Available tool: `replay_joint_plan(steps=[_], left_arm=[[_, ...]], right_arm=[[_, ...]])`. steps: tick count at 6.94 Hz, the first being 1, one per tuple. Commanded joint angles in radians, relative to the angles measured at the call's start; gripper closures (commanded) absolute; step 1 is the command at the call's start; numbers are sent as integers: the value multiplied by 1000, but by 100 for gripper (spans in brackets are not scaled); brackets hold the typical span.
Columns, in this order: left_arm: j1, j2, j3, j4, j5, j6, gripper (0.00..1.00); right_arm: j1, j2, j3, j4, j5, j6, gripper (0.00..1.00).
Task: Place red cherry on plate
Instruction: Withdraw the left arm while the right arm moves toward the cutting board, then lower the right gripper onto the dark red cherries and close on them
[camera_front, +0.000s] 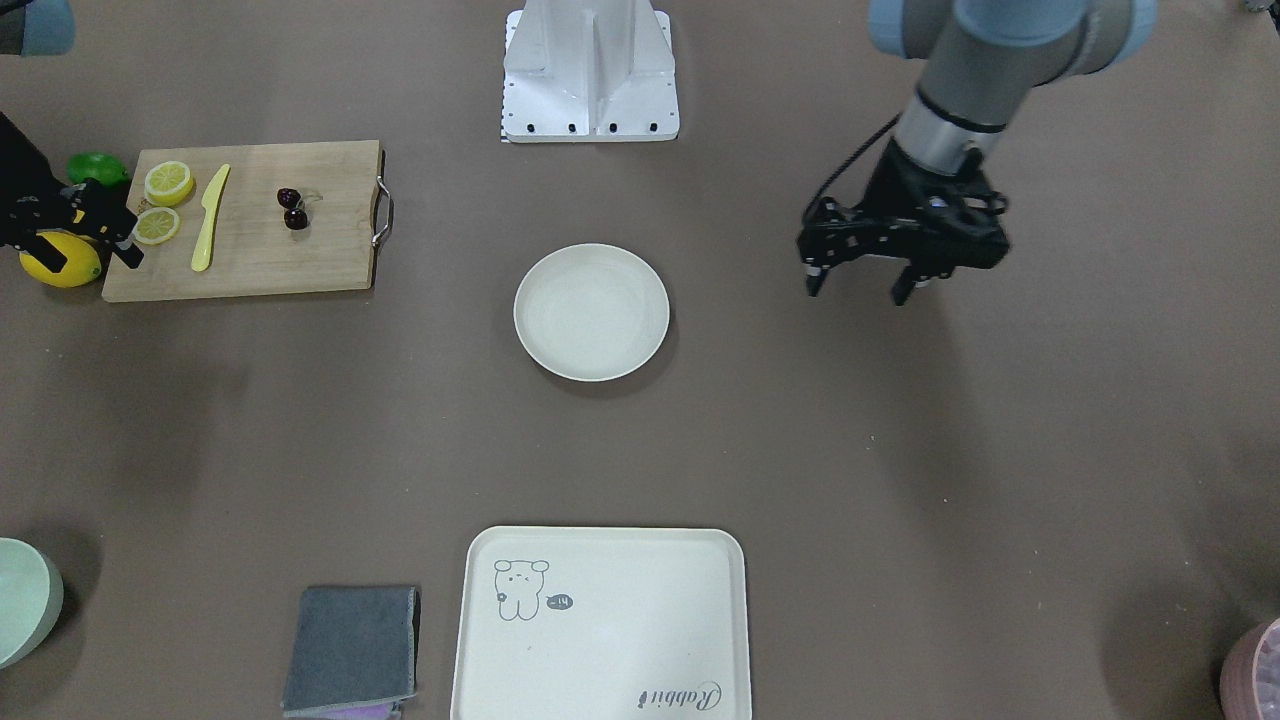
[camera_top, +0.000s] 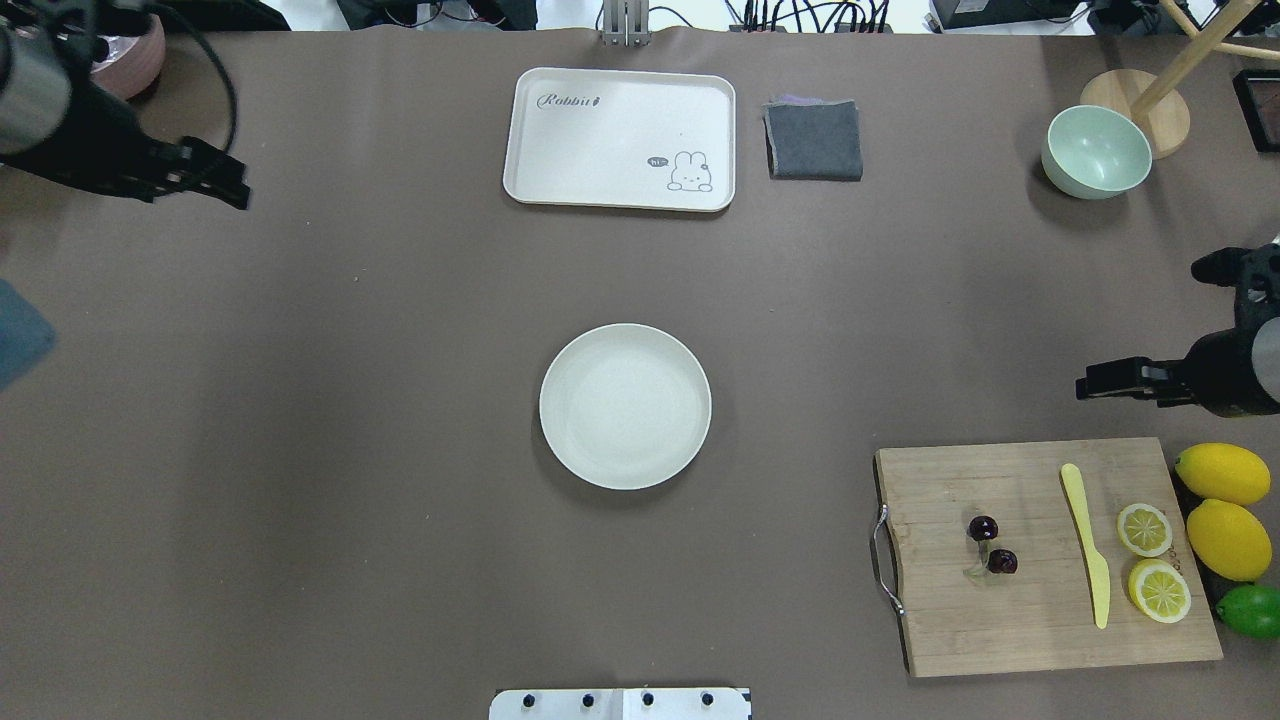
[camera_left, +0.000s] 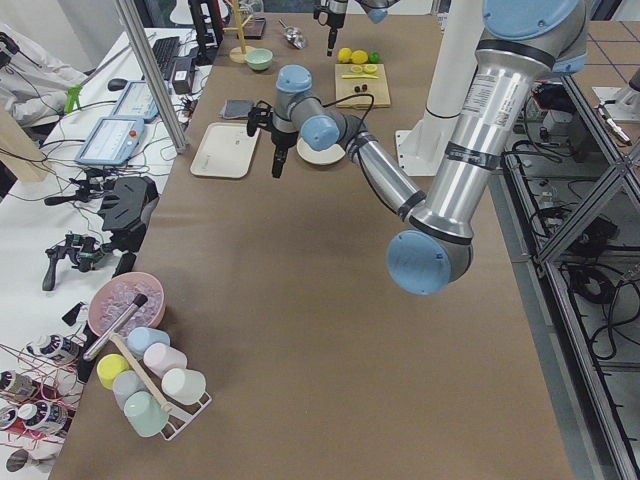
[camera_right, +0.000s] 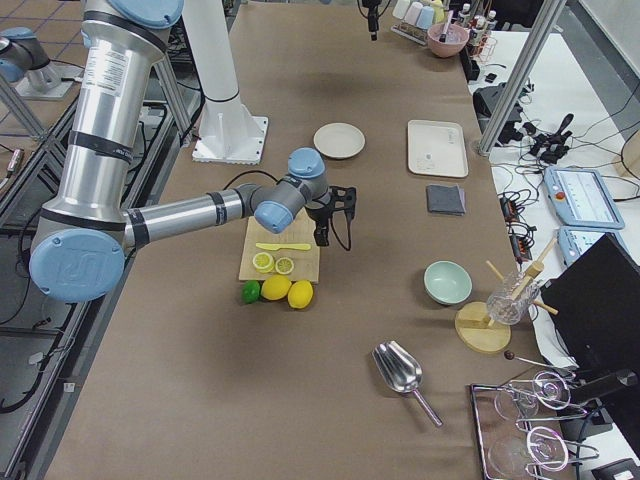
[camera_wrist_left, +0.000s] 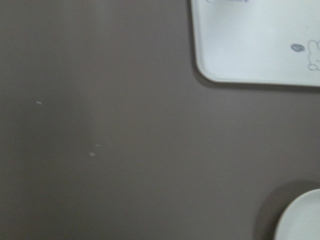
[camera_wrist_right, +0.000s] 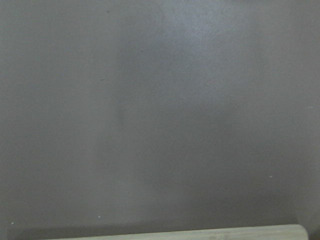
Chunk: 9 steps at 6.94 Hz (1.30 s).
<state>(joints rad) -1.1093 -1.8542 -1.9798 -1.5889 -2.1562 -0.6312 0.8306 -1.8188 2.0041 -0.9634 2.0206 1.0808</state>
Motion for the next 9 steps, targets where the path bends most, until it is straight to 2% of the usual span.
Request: replay_joint_plan(steps=[1, 2, 3, 6, 8, 9], left_arm=[[-385, 47, 124, 233, -138, 697, 2], [-473, 55, 195, 263, -140, 869, 2], [-483, 90, 222, 267, -139, 901, 2], [-486, 102, 236, 261, -145, 900, 2], [-486, 112, 234, 257, -145, 900, 2], [-486, 113, 234, 257, -145, 892, 2]], right_arm=[[-144, 3, 39, -24, -95, 108, 1], [-222, 12, 89, -125, -164, 140, 2], [-284, 13, 108, -185, -193, 146, 2], [-425, 36, 94, -189, -258, 180, 6], [-484, 56, 75, -190, -307, 179, 18], [-495, 58, 71, -190, -307, 179, 30]])
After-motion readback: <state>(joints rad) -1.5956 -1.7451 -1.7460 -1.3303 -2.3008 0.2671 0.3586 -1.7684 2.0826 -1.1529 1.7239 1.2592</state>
